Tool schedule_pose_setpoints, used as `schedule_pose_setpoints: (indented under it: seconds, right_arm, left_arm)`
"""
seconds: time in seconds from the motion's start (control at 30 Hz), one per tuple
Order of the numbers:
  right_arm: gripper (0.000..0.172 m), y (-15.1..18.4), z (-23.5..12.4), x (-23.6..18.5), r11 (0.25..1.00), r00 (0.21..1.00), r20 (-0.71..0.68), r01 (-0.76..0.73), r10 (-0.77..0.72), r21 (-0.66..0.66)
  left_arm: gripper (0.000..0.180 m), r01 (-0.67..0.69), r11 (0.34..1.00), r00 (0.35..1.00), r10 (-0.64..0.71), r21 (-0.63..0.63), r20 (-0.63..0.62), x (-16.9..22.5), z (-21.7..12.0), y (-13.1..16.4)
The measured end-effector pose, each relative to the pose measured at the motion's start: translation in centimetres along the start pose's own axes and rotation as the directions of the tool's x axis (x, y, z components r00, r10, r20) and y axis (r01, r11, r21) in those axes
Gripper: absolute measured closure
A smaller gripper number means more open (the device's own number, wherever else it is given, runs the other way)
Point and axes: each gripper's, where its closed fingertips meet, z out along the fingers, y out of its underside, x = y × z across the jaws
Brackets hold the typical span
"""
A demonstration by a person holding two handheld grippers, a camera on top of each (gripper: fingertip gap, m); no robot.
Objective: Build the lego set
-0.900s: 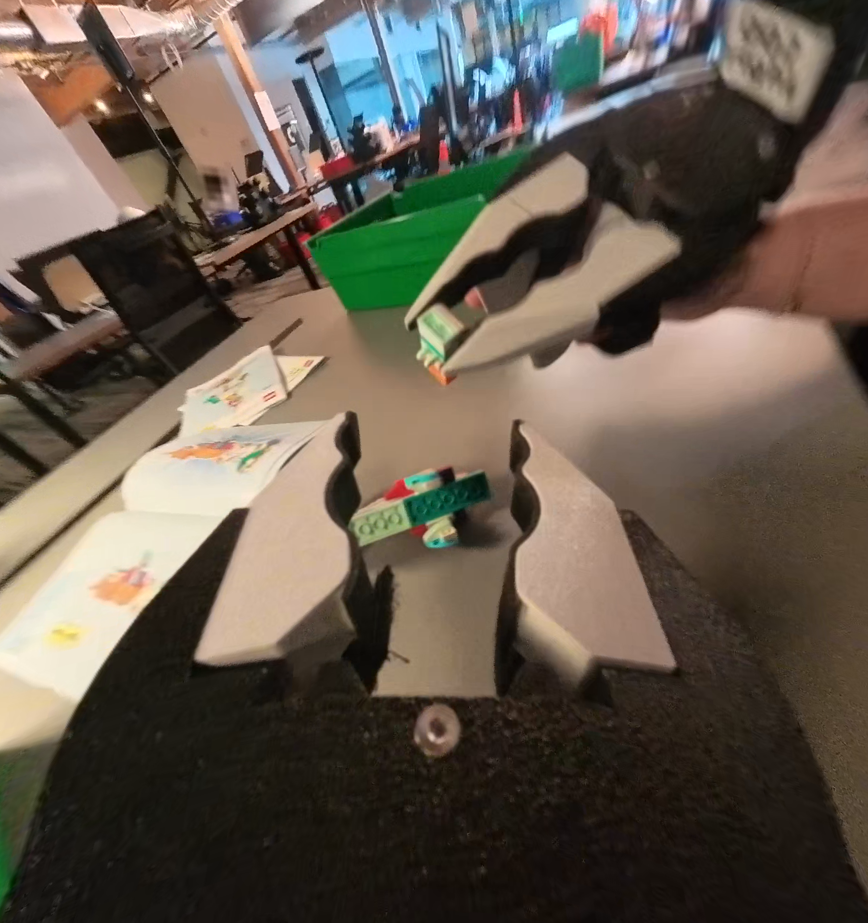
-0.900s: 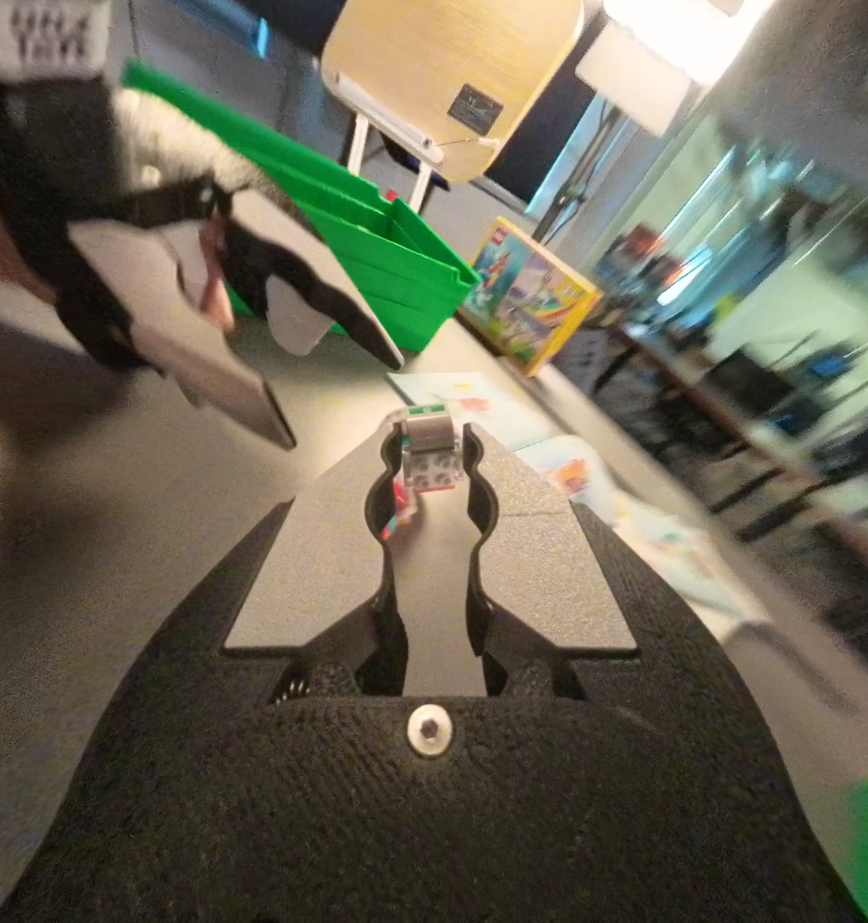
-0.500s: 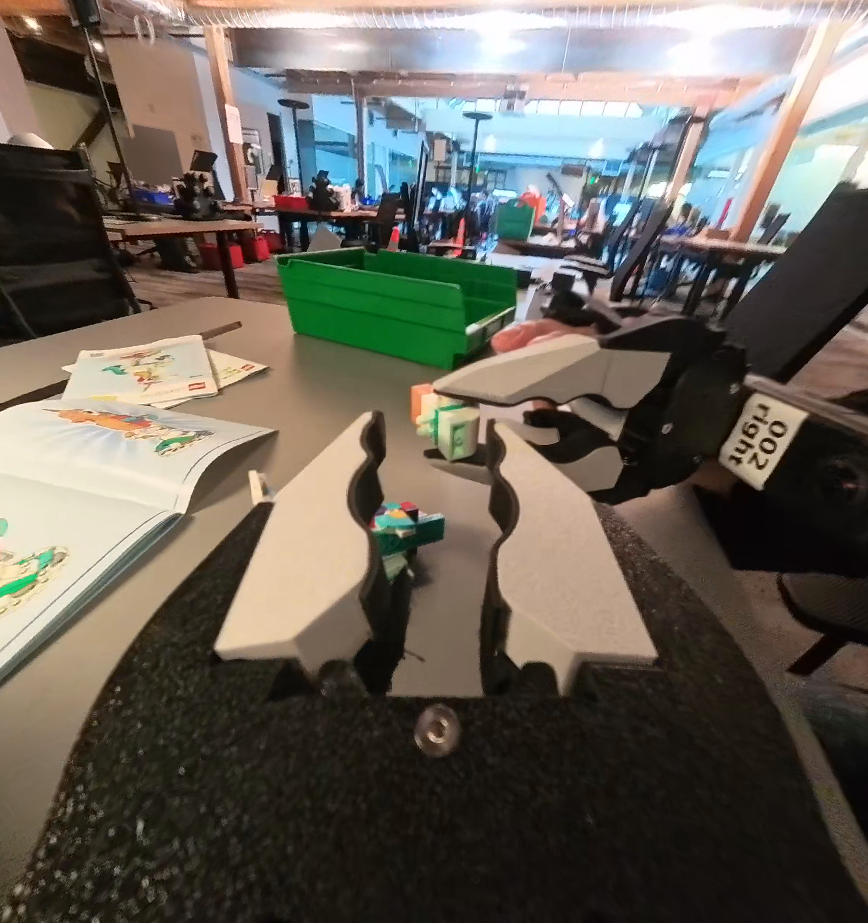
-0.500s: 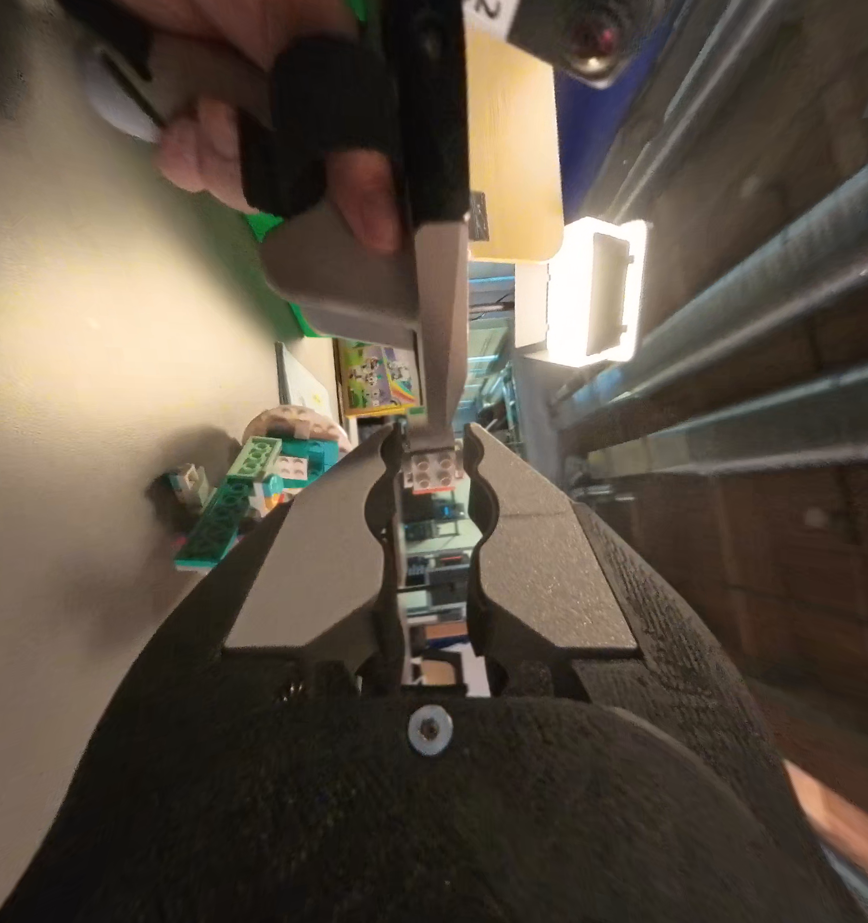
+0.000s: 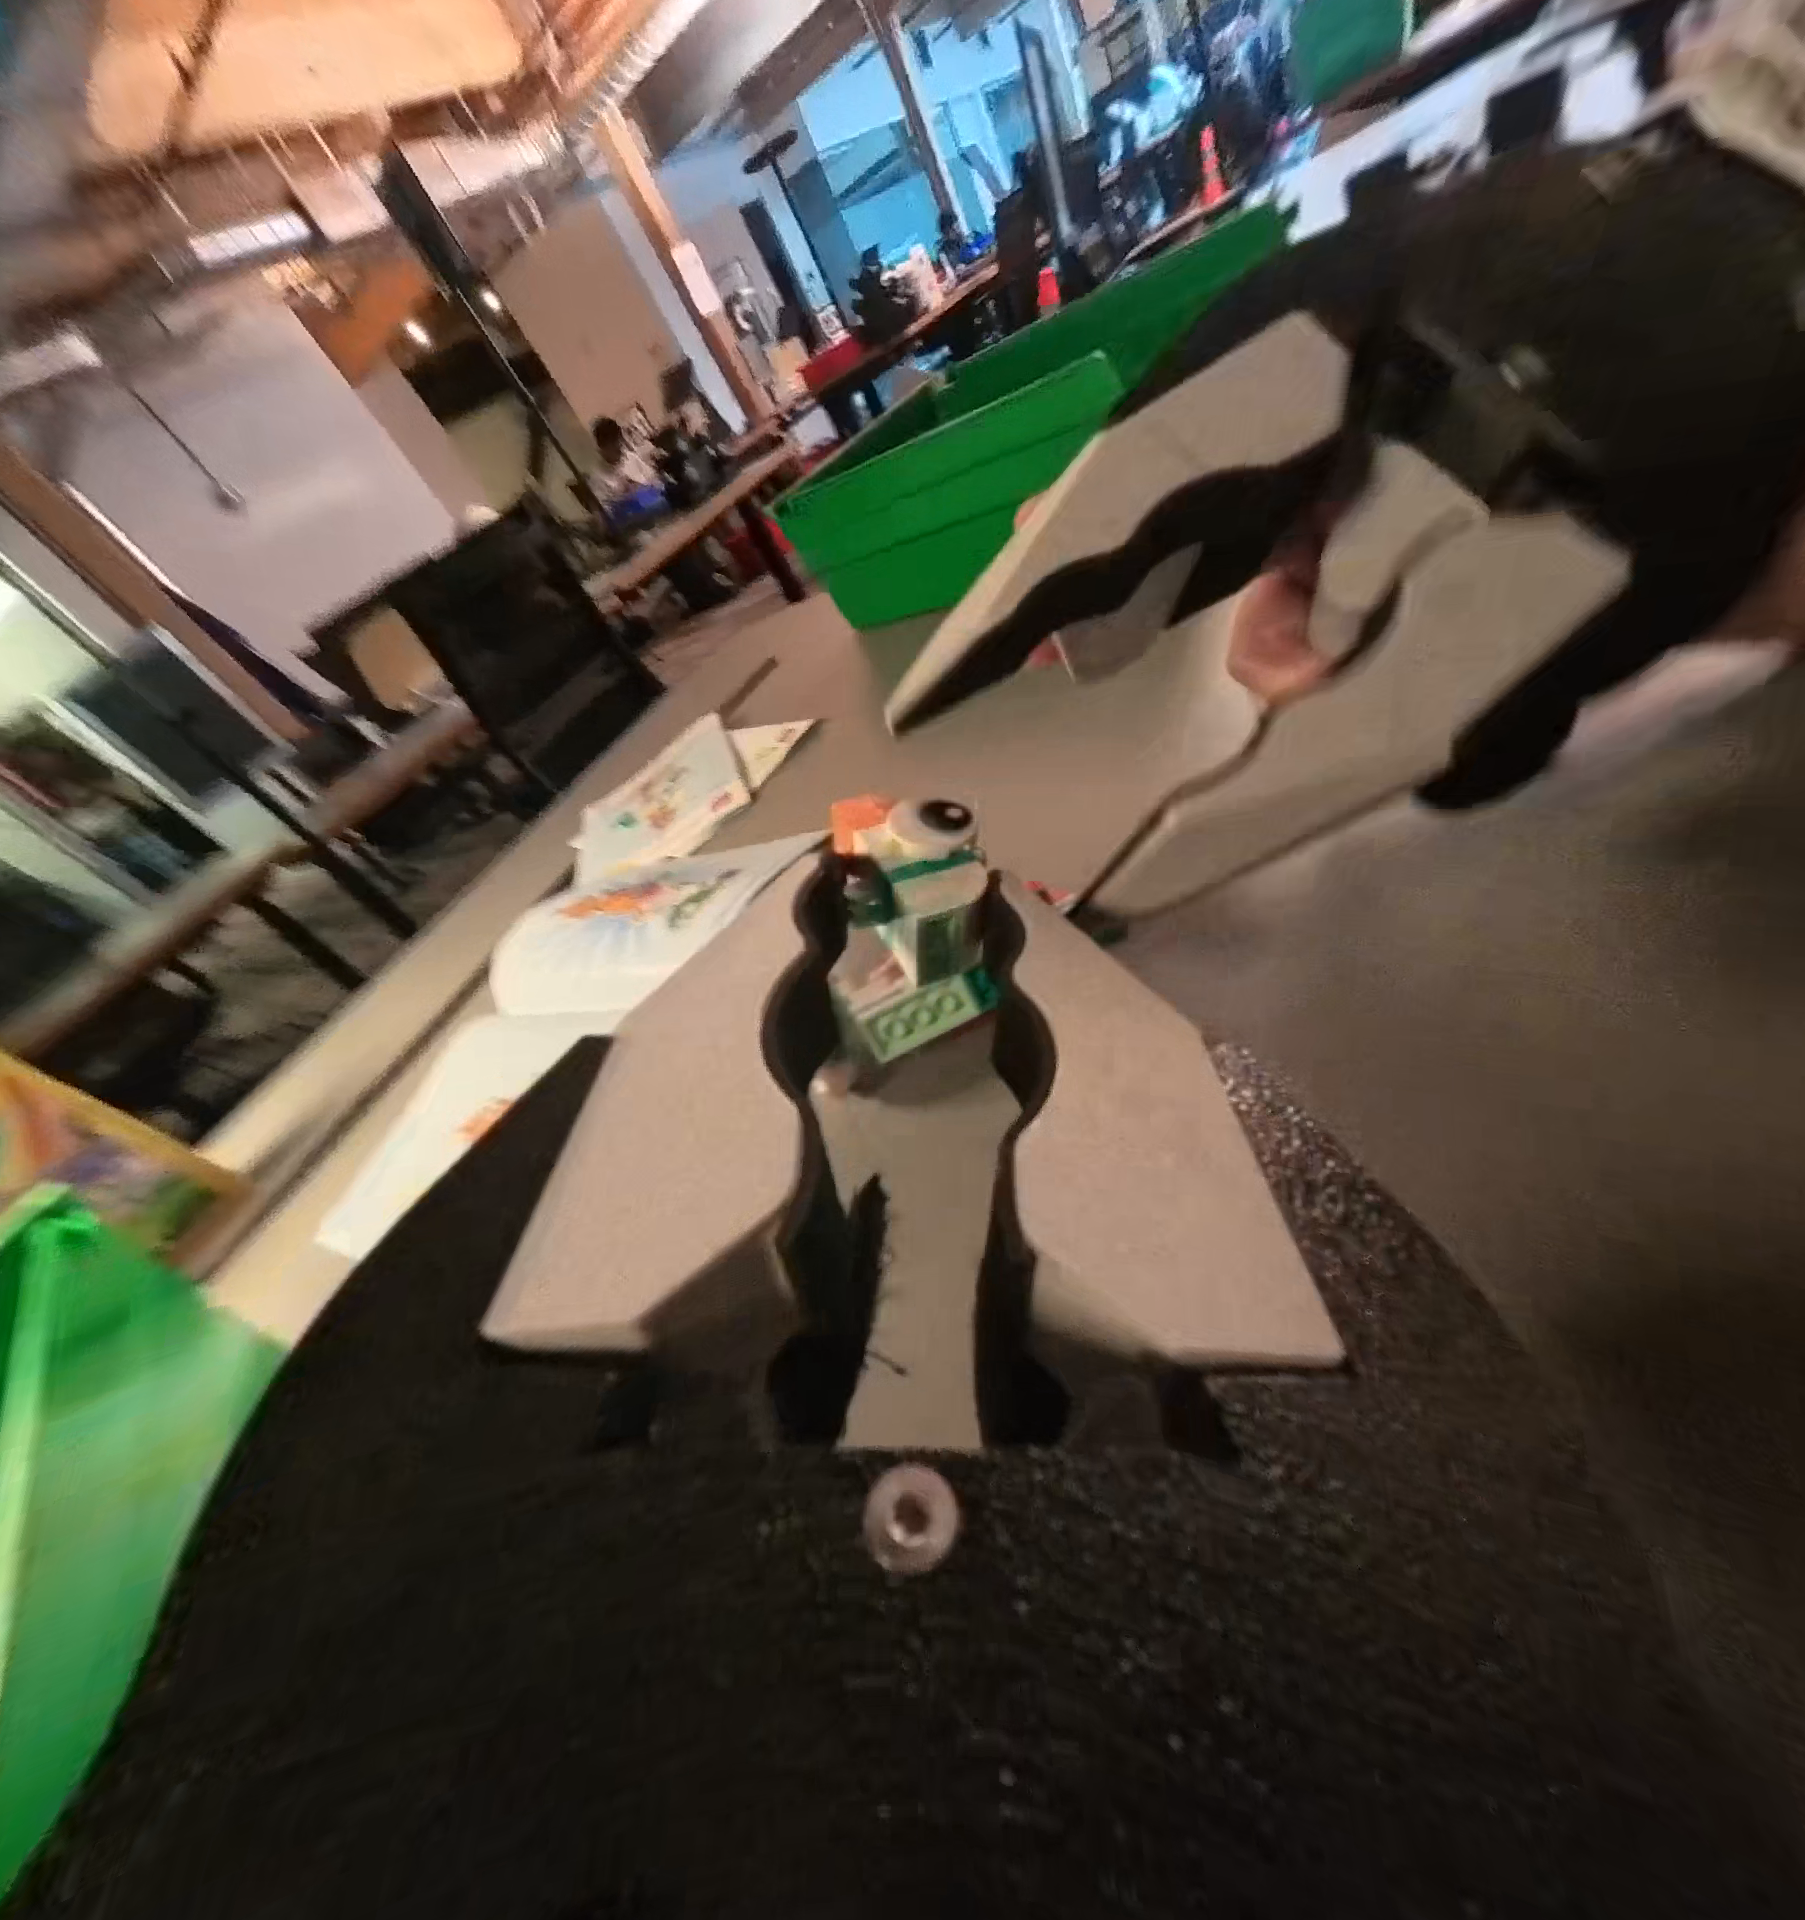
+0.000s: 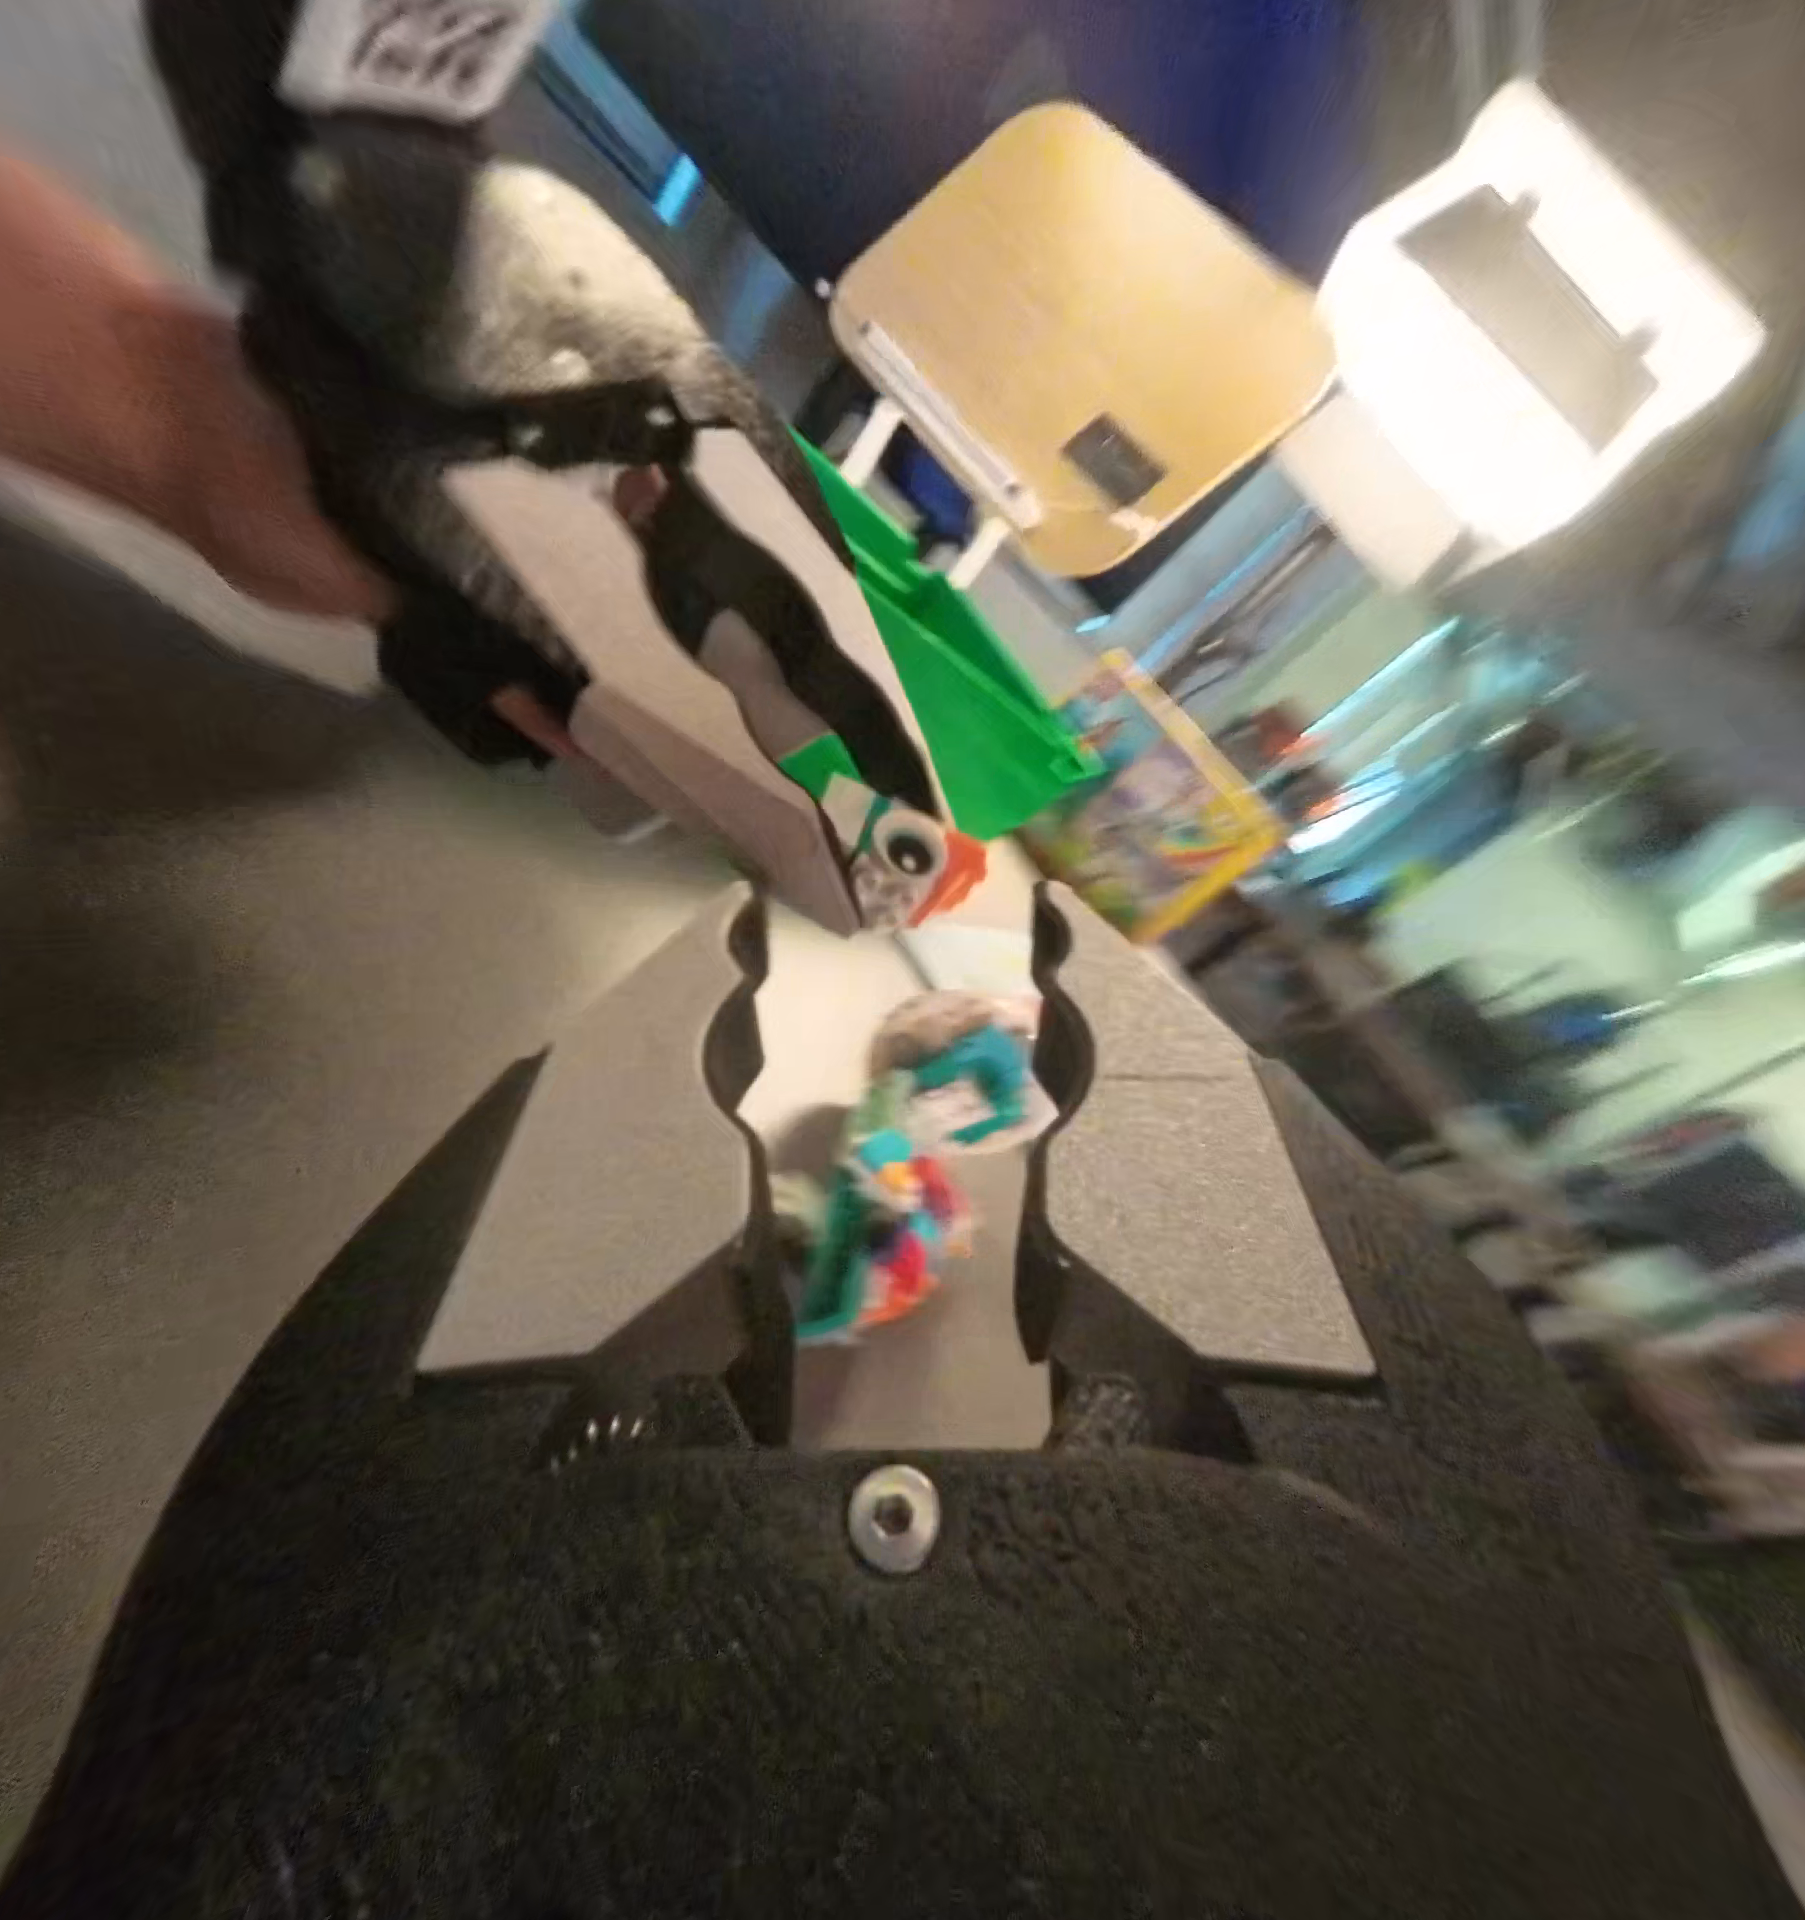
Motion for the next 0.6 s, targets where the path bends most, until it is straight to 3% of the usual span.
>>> schedule_pose_setpoints:
  seconds: [0.03, 0.1, 0.2, 0.27, 0.3, 0.43, 0.6]
  right_arm:
    - [0.128, 0.0, 0.0, -0.4, 0.986, 0.984, 0.070, -0.165, 0.164, 0.002]
    - [0.128, -0.5, 0.0, -0.4, 0.886, 0.873, 0.164, -0.464, 0.459, -0.005]
    - [0.127, -1.5, -0.2, -0.5, 0.605, 0.557, 0.321, -0.793, 0.766, -0.068]
    - [0.132, -2.0, -0.6, -0.9, 0.432, 0.341, 0.416, -0.890, 0.843, -0.147]
    - [0.137, -2.0, -0.8, -1.3, 0.379, 0.262, 0.448, -0.905, 0.855, -0.194]
    - [0.149, -2.2, -1.6, -2.1, 0.319, 0.148, 0.520, -0.912, 0.842, -0.258]
    - [0.157, -1.7, -1.7, -2.3, 0.311, 0.124, 0.531, -0.908, 0.838, -0.279]
  left_arm:
    - [0.158, -0.080, 0.997, 0.996, 0.080, -0.007, 0.024, 0.0, -0.4, 0.1]
    - [0.158, -0.231, 0.973, 0.971, 0.230, 0.016, 0.060, 0.6, -0.9, -0.1]
    - [0.158, -0.390, 0.914, 0.921, 0.385, 0.109, 0.063, 2.2, -1.4, -1.3]
    - [0.158, -0.418, 0.896, 0.908, 0.414, 0.150, 0.056, 2.8, -1.5, -1.7]
    - [0.158, -0.421, 0.892, 0.906, 0.420, 0.165, 0.046, 3.1, -1.5, -1.8]
    - [0.158, -0.429, 0.877, 0.899, 0.438, 0.216, 0.006, 3.8, -1.8, -1.9]
    - [0.158, -0.423, 0.878, 0.893, 0.445, 0.222, -0.059, 4.6, -1.9, -1.5]
